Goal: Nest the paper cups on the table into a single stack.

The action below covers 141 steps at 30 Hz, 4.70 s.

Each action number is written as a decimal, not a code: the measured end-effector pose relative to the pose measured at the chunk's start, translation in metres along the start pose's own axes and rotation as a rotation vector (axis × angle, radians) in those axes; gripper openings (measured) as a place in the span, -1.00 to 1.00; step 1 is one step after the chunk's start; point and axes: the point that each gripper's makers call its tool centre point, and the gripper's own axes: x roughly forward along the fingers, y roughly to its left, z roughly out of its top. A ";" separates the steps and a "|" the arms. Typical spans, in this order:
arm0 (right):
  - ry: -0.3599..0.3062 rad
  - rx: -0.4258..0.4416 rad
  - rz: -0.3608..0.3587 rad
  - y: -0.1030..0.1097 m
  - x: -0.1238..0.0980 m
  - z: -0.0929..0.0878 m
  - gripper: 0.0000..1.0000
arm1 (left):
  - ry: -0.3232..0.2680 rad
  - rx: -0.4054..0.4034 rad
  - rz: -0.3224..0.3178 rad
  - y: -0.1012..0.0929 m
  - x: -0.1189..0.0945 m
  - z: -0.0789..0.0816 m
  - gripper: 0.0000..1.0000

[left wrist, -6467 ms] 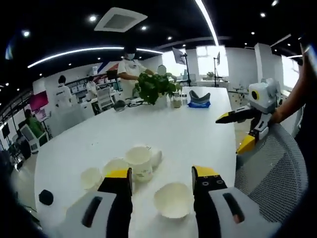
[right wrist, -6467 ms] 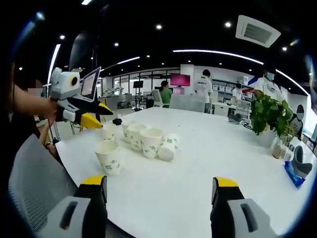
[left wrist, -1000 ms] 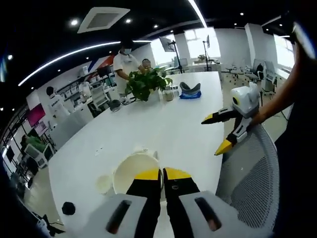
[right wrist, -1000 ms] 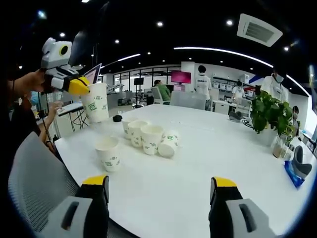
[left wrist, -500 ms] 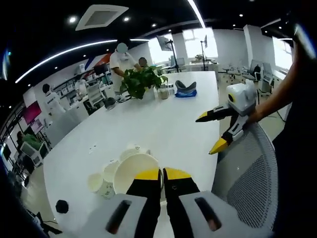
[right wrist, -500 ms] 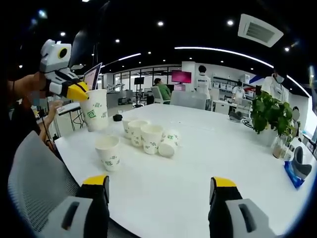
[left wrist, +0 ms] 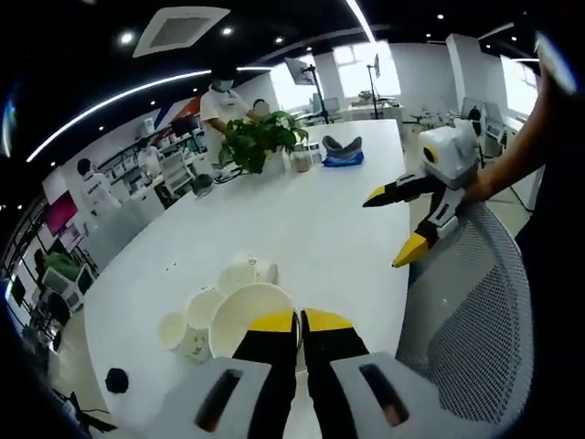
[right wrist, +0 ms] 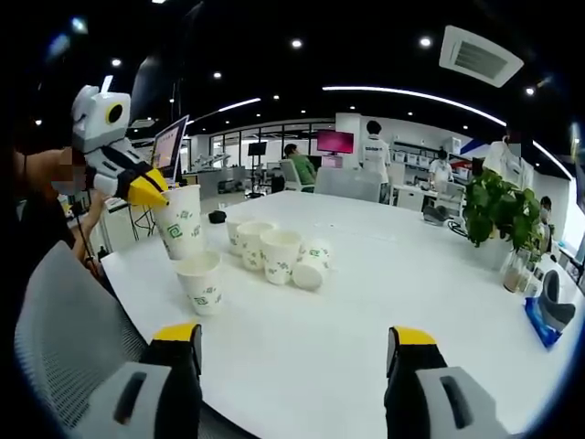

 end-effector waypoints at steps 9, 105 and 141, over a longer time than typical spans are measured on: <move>0.001 -0.001 -0.002 0.000 0.000 0.000 0.68 | 0.026 0.018 0.012 -0.002 0.010 -0.012 -1.00; 0.025 -0.009 -0.003 0.001 0.000 -0.002 0.62 | 0.011 -0.169 -0.125 -0.010 0.038 -0.037 -0.72; 0.014 -0.005 -0.002 0.001 0.000 -0.001 0.66 | 0.032 -0.092 0.075 0.139 0.049 -0.050 -0.55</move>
